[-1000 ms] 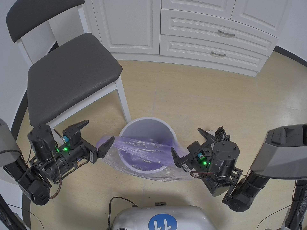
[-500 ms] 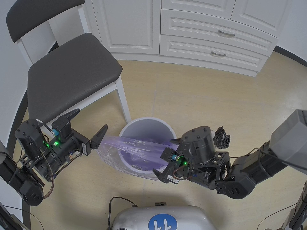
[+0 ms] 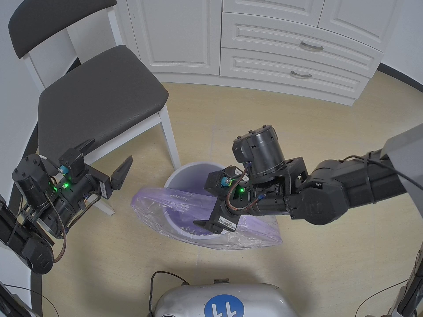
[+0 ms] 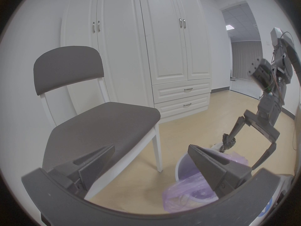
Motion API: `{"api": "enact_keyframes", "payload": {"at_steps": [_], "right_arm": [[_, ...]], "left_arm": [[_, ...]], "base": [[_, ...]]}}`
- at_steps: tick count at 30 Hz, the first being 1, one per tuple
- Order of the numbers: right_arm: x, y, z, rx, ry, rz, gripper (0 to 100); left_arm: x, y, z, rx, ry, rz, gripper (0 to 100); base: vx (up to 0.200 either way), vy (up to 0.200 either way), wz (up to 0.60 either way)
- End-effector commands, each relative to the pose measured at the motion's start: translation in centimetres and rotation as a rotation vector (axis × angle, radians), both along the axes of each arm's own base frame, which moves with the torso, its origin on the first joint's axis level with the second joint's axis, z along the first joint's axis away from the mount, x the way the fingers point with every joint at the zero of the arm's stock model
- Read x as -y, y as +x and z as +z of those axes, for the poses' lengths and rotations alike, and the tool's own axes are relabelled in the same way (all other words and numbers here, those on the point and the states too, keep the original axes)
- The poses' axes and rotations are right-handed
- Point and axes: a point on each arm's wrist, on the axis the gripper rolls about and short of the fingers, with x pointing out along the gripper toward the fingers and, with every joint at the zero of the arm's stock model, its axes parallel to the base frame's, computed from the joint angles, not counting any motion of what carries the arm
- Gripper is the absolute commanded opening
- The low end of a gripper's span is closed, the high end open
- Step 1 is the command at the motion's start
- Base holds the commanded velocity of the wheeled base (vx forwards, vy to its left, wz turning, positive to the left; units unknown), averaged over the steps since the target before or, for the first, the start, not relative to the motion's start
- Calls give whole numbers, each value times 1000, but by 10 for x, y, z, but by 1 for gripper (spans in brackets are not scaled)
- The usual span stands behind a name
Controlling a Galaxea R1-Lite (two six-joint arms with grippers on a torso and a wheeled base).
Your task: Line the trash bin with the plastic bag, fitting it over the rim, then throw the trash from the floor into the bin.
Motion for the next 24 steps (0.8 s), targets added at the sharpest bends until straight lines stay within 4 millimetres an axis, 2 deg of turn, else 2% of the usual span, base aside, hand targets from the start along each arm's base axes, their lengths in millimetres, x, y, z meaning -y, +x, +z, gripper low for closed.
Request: {"api": "enact_keyframes", "payload": {"at_steps": [1, 8, 9, 15, 24], "right_arm": [[-5, 22, -27, -37, -34, -10, 100], [-12, 45, -42, -39, -32, -32, 100], [-12, 55, -47, -38, -33, -45, 100], [-10, 79, -64, -38, -37, -80, 100], [-10, 87, -72, -23, -52, -77, 100]], "left_arm": [[-6, 6, 4, 20, -6, 26, 100], [-12, 8, 4, 21, 2, -10, 100], [-13, 8, 4, 21, 3, -9, 100], [-14, 11, 2, 15, 4, -1, 100], [-14, 15, -4, -6, 9, 2, 100]], "base": [[0, 0, 0], [0, 0, 0], [0, 0, 0], [0, 0, 0], [0, 0, 0]]}}
